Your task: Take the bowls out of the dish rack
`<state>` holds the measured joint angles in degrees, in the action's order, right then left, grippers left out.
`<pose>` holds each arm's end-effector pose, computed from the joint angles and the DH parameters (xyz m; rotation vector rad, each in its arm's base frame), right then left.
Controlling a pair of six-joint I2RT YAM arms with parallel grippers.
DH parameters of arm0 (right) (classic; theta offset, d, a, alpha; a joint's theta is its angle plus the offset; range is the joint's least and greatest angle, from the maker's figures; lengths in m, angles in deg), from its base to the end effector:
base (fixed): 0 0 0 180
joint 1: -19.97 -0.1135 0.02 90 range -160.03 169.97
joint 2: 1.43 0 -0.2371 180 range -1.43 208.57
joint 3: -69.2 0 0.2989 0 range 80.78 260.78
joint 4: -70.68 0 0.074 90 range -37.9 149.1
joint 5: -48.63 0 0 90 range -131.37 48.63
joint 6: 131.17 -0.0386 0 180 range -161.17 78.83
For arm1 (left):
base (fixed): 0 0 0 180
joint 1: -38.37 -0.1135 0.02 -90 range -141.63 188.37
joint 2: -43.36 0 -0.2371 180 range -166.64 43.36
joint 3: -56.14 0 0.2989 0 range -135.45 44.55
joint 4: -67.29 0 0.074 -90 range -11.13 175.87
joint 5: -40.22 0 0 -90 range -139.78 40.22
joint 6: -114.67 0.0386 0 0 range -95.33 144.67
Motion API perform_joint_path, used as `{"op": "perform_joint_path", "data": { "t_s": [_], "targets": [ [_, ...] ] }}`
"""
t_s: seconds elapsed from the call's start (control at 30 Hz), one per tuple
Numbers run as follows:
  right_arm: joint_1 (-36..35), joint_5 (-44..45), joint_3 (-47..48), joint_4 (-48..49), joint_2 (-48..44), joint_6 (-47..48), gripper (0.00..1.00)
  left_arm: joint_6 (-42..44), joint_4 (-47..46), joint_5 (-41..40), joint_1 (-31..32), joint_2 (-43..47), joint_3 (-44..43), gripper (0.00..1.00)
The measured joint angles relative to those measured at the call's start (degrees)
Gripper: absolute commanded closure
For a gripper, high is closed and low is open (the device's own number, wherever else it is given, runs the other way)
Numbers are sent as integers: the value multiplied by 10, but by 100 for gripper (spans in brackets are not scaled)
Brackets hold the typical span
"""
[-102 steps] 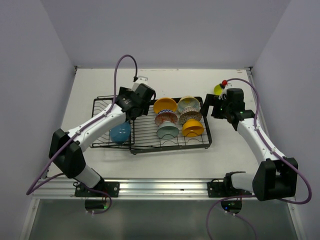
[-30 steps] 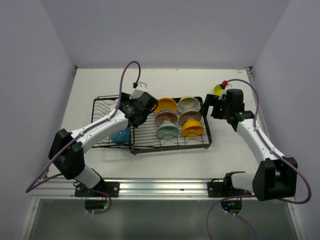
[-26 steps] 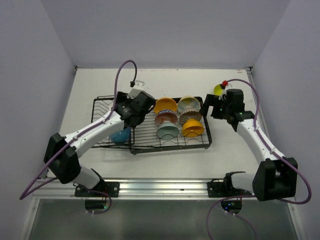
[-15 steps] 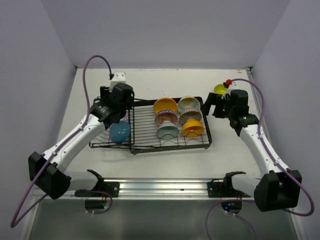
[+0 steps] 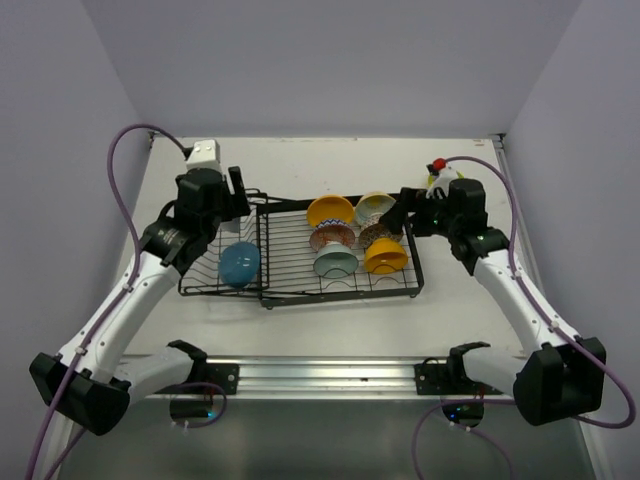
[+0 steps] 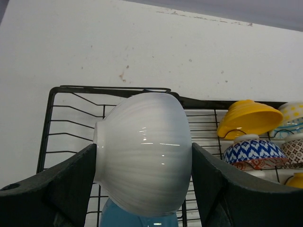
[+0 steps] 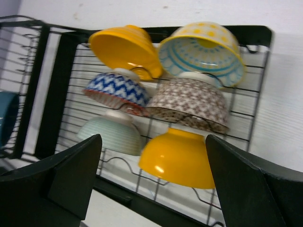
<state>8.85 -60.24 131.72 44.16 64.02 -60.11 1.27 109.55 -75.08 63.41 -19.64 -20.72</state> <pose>0.3079 0.0732 0.2595 -0.0604 2.1216 0.6589 0.2773 -0.1113 0.3446 -0.2387 2.0020 -0.0797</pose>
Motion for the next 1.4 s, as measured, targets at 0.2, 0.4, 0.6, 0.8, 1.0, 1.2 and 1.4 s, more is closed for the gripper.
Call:
{"op": "perform_joint_path", "data": {
  "t_s": [0.2, 0.4, 0.6, 0.8, 1.0, 1.2, 1.4],
  "targets": [
    [-84, -61, -3, 87, 0, -64, 5, -23, -22, 71, -15, 37, 22, 89],
    [-169, -81, -8, 225, 24, -151, 7, -58, -46, 115, -18, 73, 22, 88],
    [-251, -77, -8, 344, 97, -222, 7, -96, -77, 165, -18, 109, 27, 88],
    [-301, -64, 1, 398, 146, -265, 8, -133, -111, 209, -18, 129, 66, 88],
    [-307, -24, 14, 455, 178, -312, 11, -159, -139, 242, -18, 142, 119, 87],
    [-322, 3, 40, 472, 228, -335, 16, -181, -165, 280, -18, 153, 146, 86],
    [-335, 23, 50, 471, 247, -340, 32, -199, -196, 303, -18, 167, 154, 85]
  ]
}}
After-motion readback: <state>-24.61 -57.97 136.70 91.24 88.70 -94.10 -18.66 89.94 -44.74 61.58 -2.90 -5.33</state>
